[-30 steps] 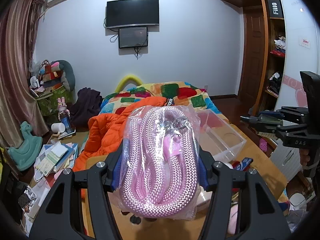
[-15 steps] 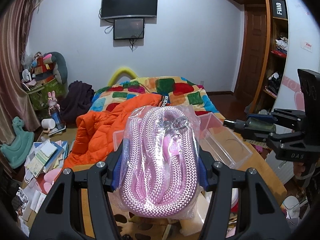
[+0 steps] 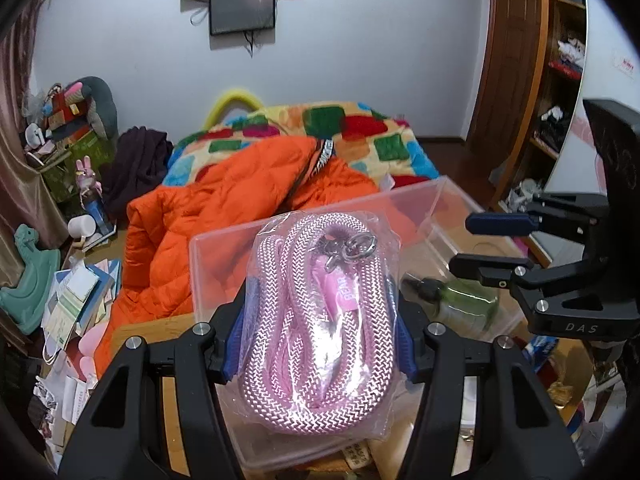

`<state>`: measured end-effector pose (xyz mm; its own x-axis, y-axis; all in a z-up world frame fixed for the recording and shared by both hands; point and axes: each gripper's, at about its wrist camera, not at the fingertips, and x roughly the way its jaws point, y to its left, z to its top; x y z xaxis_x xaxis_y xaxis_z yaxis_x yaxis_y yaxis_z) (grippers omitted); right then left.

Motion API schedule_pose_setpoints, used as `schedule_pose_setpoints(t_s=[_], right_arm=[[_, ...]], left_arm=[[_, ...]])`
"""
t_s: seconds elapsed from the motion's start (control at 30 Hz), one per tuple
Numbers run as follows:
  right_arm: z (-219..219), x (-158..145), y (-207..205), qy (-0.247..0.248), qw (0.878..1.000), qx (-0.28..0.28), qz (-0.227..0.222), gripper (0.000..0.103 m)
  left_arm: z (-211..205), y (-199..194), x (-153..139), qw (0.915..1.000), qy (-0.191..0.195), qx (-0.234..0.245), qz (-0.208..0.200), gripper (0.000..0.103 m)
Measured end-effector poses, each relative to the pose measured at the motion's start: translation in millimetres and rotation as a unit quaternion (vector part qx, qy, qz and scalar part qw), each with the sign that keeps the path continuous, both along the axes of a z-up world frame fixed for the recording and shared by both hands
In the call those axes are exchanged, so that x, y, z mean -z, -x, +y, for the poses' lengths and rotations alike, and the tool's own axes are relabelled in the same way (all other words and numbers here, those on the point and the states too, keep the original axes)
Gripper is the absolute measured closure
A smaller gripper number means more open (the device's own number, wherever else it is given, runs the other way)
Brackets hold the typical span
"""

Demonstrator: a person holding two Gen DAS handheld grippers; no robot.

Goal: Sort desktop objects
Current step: 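Lower the rope into the box and open the left tool while the right tool releases the bottle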

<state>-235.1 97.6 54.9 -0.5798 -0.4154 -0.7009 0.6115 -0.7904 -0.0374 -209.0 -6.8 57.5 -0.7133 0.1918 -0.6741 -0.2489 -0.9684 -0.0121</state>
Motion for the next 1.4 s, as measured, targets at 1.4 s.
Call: schedule_pose_setpoints(t_s=[1.4], right_arm=[[27, -34, -74, 0.018, 0.997, 0.043, 0.056, 0.038]], left_arm=[[-6, -62, -39, 0.9985, 0.012, -0.018, 0.050, 0.010]])
